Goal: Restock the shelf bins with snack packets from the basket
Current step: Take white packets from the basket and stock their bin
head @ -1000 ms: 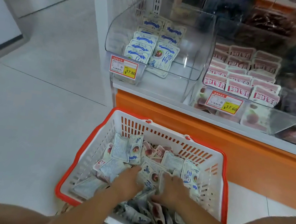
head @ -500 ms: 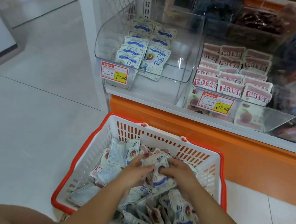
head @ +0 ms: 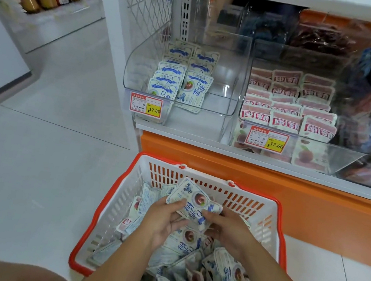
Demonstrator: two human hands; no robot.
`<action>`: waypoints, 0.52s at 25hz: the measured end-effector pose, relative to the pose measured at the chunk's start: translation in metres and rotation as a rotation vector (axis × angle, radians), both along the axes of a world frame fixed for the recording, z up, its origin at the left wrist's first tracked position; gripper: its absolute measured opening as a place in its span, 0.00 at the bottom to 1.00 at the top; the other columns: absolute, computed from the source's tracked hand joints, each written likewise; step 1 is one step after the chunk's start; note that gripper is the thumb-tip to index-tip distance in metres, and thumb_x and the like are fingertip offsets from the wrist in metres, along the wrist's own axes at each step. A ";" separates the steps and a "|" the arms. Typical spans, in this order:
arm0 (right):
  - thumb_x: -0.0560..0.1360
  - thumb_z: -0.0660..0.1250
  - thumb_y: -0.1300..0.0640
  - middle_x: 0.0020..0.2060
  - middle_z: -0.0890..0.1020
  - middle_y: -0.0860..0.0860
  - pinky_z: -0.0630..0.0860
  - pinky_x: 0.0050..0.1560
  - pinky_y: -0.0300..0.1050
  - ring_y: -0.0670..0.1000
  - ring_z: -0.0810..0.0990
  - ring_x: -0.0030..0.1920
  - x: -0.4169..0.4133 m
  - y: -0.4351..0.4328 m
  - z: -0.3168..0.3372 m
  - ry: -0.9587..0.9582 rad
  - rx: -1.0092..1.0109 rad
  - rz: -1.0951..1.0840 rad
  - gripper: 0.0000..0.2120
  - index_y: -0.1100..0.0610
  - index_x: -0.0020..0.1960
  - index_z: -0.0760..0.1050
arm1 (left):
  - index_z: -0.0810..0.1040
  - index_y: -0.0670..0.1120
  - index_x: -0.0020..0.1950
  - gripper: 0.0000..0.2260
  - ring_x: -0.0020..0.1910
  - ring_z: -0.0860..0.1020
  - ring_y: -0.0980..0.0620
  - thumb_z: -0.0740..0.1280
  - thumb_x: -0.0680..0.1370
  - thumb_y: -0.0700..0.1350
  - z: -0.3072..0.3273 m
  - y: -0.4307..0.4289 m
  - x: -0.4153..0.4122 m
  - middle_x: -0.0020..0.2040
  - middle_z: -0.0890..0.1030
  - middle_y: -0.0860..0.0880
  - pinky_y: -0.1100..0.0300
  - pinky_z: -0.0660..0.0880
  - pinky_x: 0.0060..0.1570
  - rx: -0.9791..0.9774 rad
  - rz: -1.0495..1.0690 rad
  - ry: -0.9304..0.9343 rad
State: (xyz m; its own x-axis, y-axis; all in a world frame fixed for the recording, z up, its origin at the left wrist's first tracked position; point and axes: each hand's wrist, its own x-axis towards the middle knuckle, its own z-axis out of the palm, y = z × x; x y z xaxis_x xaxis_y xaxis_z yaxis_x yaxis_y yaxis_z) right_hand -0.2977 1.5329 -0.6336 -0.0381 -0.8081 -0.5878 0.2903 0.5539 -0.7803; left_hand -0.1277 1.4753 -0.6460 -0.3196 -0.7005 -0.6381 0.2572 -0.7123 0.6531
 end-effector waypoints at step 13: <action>0.75 0.68 0.56 0.49 0.85 0.58 0.79 0.52 0.52 0.56 0.83 0.47 0.006 -0.008 0.077 0.092 -0.266 0.009 0.12 0.60 0.57 0.80 | 0.82 0.47 0.55 0.14 0.53 0.83 0.44 0.77 0.70 0.44 0.060 -0.008 0.020 0.51 0.85 0.45 0.41 0.74 0.62 -0.304 -0.208 -0.166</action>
State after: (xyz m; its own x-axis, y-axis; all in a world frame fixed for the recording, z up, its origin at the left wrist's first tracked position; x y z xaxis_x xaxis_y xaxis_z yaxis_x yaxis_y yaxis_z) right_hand -0.2917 1.5249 -0.5568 -0.0733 -0.9342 -0.3490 0.2077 0.3280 -0.9216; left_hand -0.1072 1.4675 -0.5855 -0.3841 -0.7965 -0.4669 0.0013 -0.5062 0.8624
